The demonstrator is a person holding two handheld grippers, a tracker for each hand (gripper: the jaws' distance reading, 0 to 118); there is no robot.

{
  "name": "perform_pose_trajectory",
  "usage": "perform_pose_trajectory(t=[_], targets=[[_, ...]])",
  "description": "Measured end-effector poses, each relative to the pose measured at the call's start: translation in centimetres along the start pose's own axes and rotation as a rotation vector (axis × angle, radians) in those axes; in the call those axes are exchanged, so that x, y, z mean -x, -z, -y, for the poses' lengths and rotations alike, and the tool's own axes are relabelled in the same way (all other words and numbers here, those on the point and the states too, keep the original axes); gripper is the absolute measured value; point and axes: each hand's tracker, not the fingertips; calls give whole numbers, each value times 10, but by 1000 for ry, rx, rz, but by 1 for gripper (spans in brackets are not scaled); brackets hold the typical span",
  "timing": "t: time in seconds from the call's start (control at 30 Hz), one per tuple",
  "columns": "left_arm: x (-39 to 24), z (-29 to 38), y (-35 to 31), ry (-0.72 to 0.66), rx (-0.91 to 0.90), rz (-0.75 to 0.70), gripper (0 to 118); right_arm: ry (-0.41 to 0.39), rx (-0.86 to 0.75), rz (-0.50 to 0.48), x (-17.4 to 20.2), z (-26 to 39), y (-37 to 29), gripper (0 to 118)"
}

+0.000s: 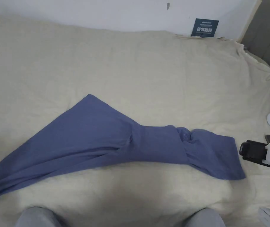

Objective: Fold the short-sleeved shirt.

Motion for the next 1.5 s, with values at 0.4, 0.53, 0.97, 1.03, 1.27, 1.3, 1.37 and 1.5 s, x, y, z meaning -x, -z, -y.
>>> perform_pose_trajectory(t=[0.4,0.53,0.97,1.03,1.27,1.3,1.37,1.5], targets=[[-136,21,-35,302,-384,153,99,-106,-443,-158,84,17,-100,100],[-148,40,-42,282,-386,222,15,-82,-451,-191,92,33,-104,77],[-159,54,-44,285,-317,289,0,9,-437,-178,65,39,-100,0],[-161,55,-43,291,-315,295,0,9,-433,-168,61,37,-103,0],[-177,53,-38,308,-301,318,0,17,-229,-140,30,6,-69,5],[-179,53,-37,308,-298,327,0,36,-138,-144,28,1,-60,25],[-183,52,-34,306,-293,333,0,98,-85,-151,18,0,-39,66],[-190,53,-27,313,-276,358,0,84,137,-127,11,0,8,87]])
